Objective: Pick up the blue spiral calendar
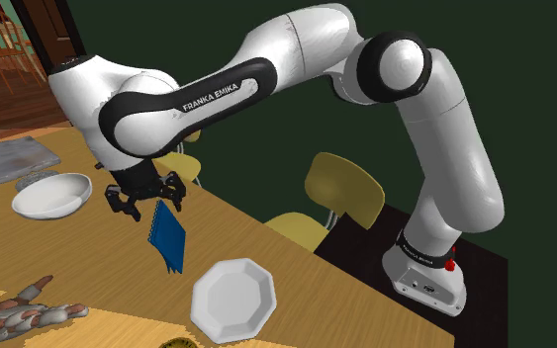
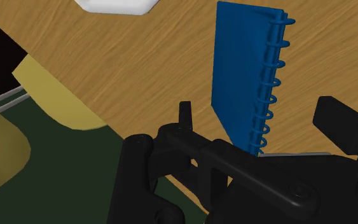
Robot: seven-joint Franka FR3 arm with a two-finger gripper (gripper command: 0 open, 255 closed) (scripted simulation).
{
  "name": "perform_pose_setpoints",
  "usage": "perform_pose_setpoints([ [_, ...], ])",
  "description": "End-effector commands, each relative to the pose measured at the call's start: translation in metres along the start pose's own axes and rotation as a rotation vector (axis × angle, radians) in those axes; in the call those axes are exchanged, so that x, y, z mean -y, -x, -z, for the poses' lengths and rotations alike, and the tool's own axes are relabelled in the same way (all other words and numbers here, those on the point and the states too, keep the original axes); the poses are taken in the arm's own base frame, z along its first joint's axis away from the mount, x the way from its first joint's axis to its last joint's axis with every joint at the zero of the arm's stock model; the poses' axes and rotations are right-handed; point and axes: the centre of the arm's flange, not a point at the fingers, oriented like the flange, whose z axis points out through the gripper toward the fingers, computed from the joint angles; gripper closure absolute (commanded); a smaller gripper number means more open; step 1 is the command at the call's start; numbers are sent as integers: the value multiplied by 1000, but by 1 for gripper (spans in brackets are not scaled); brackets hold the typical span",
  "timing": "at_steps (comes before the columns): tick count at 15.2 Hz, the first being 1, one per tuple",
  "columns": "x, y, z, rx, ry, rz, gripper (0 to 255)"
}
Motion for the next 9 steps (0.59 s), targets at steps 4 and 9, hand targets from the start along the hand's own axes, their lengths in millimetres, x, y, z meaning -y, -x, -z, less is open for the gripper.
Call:
perform_pose_setpoints([
  [4,15,-2,-26,-5,4,-20,0],
  [9,17,-2,-45,-5,4,-20,0],
])
